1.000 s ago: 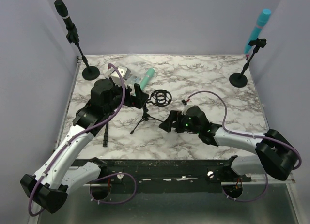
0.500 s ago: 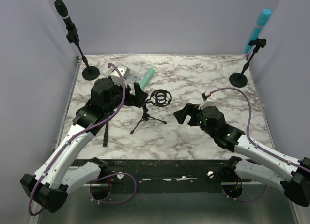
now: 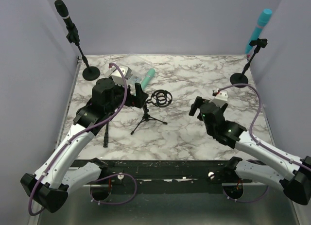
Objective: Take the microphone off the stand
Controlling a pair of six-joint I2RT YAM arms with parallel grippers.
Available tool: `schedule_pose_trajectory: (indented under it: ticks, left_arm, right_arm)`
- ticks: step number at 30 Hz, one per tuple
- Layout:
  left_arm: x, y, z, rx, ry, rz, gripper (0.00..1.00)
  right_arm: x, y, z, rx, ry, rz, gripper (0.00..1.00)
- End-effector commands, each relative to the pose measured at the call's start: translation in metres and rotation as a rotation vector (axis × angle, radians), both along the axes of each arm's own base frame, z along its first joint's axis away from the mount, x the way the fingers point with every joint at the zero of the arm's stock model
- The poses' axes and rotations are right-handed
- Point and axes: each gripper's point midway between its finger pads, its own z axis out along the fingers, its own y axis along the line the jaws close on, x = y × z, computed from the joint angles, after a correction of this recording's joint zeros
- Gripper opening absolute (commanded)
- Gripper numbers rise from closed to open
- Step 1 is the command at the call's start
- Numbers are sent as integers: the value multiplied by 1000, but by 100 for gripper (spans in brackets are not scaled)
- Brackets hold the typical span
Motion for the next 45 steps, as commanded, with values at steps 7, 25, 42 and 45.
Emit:
schedule_pose_trajectory:
  ticks: [7,25,42,45]
  left_arm:
    - [-6,-2,14,-5,-31,-12,99]
    - [-26,-14,30,-58,-79,-70,98]
    - [-24,-11,29,-53,-113,-47,97]
    - [-22,-14,23,-45,-91,-57,97]
  right_arm:
    - [51,-73,112,-303,-115,-356,96]
    - [203,-197,242,-405,-180,-568,97]
    - [286,-240,227,-372,-180,-580,98]
    - [294,-250,217,-372,-165,-595,98]
